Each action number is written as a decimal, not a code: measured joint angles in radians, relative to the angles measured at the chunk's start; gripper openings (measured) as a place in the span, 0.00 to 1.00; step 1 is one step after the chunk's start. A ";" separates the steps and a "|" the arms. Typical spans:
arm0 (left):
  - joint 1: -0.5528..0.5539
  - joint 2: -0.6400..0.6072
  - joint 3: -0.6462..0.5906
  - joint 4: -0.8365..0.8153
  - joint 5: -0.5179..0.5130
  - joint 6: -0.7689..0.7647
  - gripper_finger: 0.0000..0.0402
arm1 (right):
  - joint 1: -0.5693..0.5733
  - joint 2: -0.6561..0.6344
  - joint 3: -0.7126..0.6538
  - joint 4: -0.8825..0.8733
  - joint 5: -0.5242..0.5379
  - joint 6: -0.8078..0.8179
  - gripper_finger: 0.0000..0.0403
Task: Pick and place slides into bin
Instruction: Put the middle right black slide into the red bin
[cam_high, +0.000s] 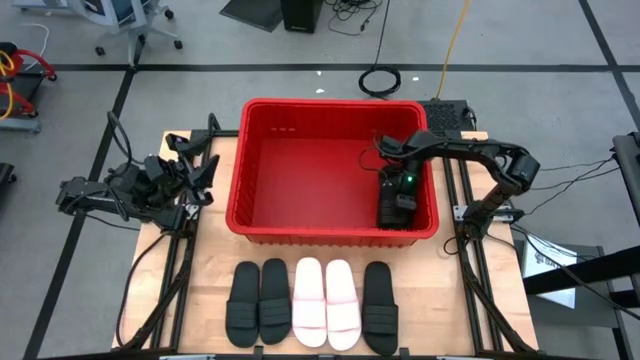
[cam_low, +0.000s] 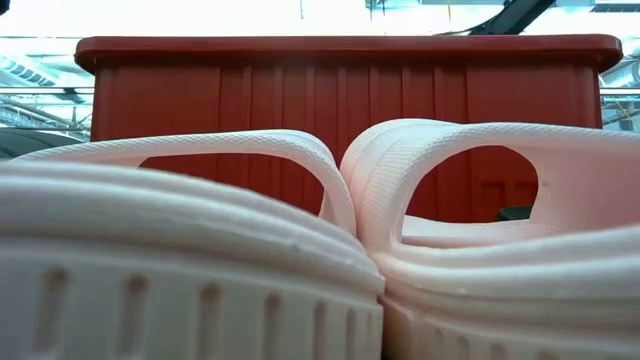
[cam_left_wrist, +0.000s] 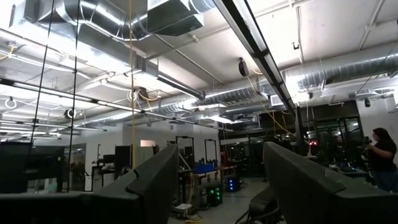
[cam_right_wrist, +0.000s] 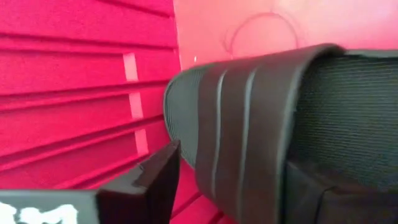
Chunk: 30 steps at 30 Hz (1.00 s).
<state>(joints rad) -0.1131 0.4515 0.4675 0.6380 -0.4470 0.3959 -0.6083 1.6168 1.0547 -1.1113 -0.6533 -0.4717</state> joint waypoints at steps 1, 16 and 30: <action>0.000 0.000 0.000 0.000 0.000 0.001 0.60 | 0.000 -0.008 0.004 0.004 0.000 0.000 0.53; 0.000 0.000 0.000 -0.006 -0.006 0.015 0.60 | 0.010 -0.059 0.036 -0.049 0.056 0.069 0.59; 0.000 0.000 0.000 -0.003 -0.028 0.024 0.60 | 0.000 -0.059 0.049 -0.069 0.102 0.085 0.58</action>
<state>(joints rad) -0.1127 0.4515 0.4675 0.6346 -0.4751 0.4199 -0.6085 1.5581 1.1033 -1.1806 -0.5511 -0.3866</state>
